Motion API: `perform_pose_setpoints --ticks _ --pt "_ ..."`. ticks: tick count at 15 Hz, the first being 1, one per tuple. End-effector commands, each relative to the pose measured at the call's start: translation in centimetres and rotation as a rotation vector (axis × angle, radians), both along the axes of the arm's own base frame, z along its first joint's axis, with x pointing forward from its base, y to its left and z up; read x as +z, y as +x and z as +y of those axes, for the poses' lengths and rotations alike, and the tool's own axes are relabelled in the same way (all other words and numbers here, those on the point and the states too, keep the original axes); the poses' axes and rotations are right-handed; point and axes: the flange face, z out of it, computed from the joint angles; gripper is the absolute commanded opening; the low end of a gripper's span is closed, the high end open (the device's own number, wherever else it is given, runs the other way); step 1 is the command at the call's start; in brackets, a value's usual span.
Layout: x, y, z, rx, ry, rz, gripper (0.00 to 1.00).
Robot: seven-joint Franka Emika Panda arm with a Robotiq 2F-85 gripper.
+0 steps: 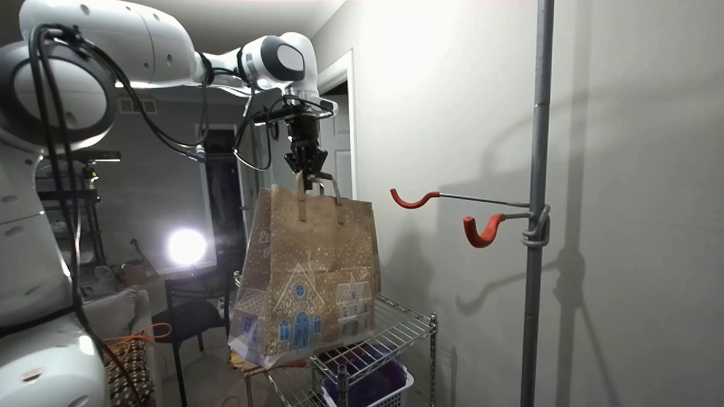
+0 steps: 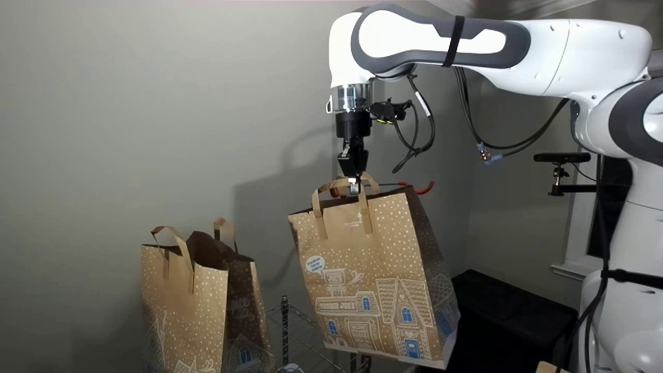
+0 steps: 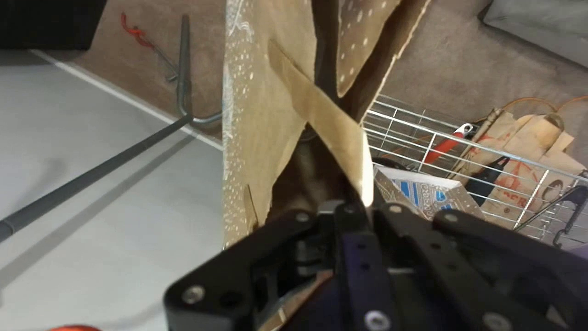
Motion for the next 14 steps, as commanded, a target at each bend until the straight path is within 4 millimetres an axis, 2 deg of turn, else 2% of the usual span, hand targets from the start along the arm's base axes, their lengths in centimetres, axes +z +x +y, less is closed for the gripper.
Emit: perform_pose_setpoints --ticks 1,6,14 --pt "-1.6 -0.2 -4.2 -0.16 0.063 0.104 0.01" --pt "-4.3 1.0 -8.7 -0.429 0.076 0.169 0.01" --pt "-6.3 -0.4 -12.0 -0.855 0.054 0.227 0.01"
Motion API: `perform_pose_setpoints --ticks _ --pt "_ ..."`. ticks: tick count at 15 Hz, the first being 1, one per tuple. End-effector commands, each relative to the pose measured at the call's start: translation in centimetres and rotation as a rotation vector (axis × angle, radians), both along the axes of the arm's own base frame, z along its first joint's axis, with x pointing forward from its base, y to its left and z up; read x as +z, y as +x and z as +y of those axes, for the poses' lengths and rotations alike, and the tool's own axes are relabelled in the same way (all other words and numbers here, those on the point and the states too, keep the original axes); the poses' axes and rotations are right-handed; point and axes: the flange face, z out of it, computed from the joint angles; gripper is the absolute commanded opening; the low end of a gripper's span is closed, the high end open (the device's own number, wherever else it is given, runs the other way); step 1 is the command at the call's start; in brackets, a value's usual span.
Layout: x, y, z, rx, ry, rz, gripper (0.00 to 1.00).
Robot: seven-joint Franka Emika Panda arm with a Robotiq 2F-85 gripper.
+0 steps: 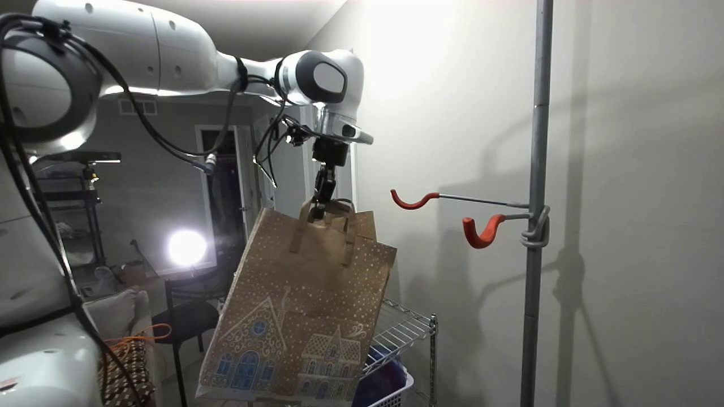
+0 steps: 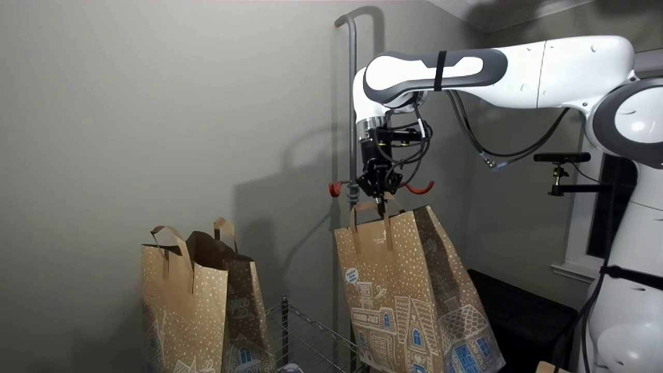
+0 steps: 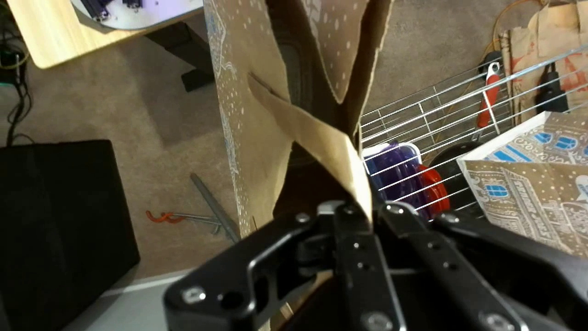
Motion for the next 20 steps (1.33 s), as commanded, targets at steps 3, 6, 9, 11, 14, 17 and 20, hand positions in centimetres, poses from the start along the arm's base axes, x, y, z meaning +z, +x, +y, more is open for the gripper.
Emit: perform_pose_setpoints --ticks 3,6,9,11,14,17,20 --pt "-0.8 -3.5 -4.0 -0.293 -0.006 0.048 0.01" --pt "-0.4 -5.1 -7.1 -0.438 -0.016 0.019 0.01" --pt "1.0 -6.4 -10.2 -0.564 -0.053 -0.039 0.01" --pt "1.8 -7.5 -12.3 -0.657 -0.072 -0.054 0.01" --pt "2.2 -9.3 -15.2 -0.803 -0.087 -0.051 0.01" --pt "1.4 -10.8 -17.7 -0.944 -0.084 -0.031 0.01" --pt "0.3 -12.1 -19.5 -1.05 -0.084 -0.014 0.01"
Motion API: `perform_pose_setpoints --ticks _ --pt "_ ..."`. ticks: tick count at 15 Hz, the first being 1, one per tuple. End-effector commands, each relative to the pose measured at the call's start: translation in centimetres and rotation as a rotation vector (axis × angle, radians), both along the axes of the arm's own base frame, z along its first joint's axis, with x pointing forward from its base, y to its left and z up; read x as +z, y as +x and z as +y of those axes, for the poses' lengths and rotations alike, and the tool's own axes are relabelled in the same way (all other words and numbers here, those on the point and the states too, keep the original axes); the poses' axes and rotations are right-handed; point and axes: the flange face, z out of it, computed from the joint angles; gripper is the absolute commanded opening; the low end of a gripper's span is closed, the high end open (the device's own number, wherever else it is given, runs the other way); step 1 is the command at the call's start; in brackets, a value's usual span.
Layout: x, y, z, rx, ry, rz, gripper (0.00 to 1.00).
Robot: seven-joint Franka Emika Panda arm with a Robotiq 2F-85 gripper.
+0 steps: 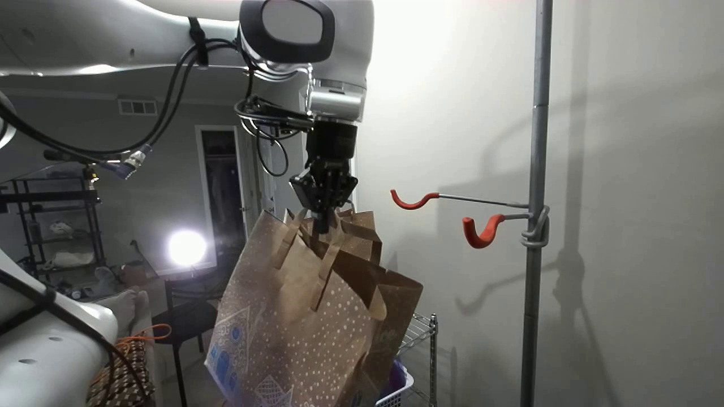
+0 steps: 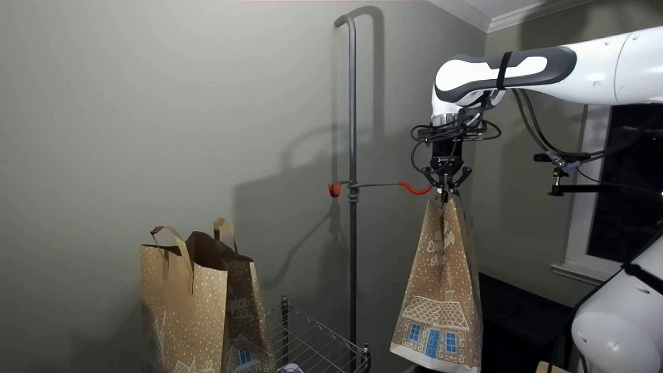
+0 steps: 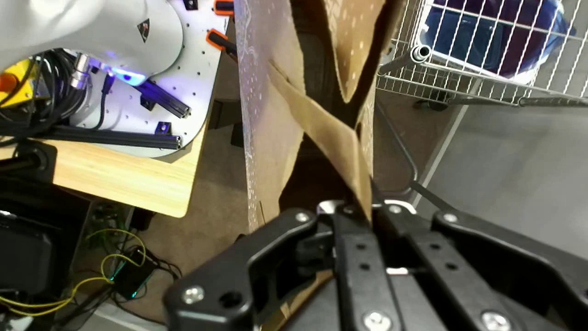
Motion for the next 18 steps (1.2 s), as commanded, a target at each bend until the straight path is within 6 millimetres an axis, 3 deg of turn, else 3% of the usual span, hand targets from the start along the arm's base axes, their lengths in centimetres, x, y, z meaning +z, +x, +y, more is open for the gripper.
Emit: perform_pose_setpoints --ticks 1,5,13,18 --pt "-1.3 -1.9 -1.7 -0.133 -0.004 -0.007 0.01" --pt "-1.3 -2.6 -3.9 -0.133 -0.023 -0.036 0.01" --pt "2.4 -3.0 -10.4 -0.163 -0.214 -0.065 0.01" --pt "4.9 0.5 -12.4 -0.132 -0.324 -0.109 0.01"
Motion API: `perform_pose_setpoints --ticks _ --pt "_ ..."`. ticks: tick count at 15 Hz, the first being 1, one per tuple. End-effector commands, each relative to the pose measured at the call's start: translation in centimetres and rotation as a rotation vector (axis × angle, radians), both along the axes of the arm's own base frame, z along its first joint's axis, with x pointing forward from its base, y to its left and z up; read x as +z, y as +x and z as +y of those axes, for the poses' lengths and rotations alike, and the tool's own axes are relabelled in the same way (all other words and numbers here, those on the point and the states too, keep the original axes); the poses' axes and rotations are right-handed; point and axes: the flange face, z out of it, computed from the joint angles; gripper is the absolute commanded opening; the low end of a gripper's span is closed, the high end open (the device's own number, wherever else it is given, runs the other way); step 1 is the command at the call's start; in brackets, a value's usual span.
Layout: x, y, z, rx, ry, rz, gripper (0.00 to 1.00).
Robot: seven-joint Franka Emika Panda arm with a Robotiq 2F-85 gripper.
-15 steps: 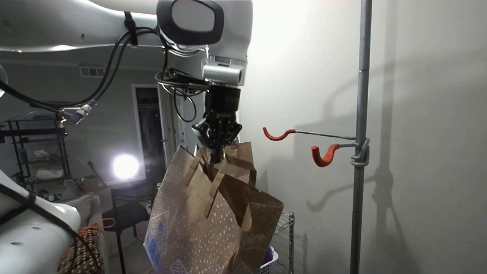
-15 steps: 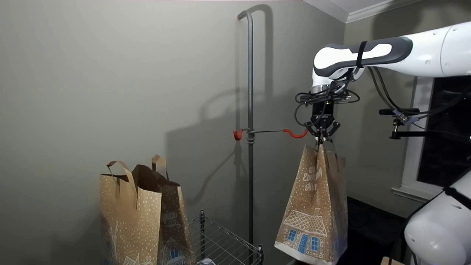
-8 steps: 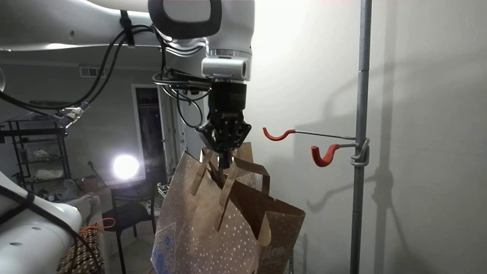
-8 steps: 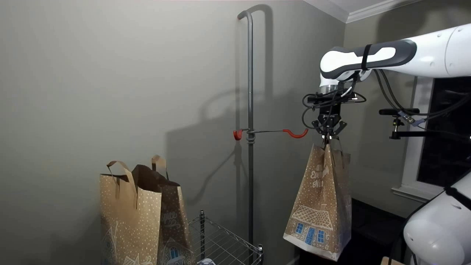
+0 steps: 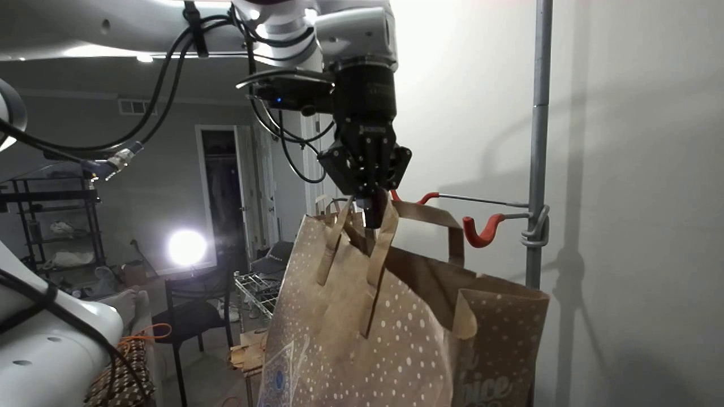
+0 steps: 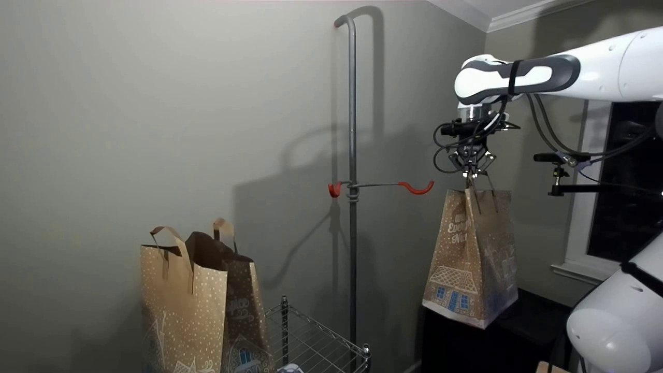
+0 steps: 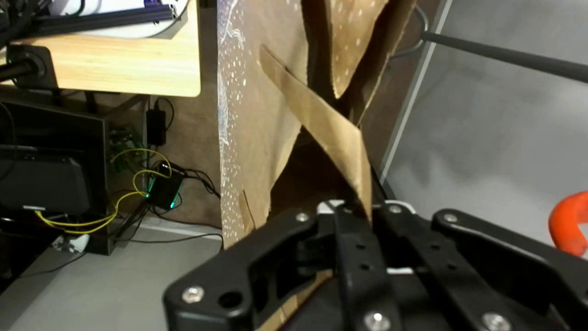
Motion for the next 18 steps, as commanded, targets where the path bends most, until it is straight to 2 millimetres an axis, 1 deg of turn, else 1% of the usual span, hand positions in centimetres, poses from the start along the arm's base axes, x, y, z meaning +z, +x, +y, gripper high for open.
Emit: perform_pose_setpoints --ticks 1,4,7,10,12,14,16,18 --pt "1.6 3.9 -1.4 0.075 -0.072 -0.017 0.01" --pt "2.4 7.2 -0.8 0.128 -0.087 -0.031 0.01" --pt "2.8 10.4 0.8 0.171 -0.105 -0.027 0.01" --pt "2.9 12.9 2.5 0.212 -0.121 -0.024 0.01" --pt "2.4 14.3 3.2 0.233 -0.123 -0.019 0.01" --pt "1.1 15.5 3.5 0.247 -0.113 -0.003 0.01" --pt "-0.4 16.4 3.6 0.257 -0.098 0.019 0.01" --pt "-1.4 16.7 3.8 0.271 -0.088 0.033 0.01"
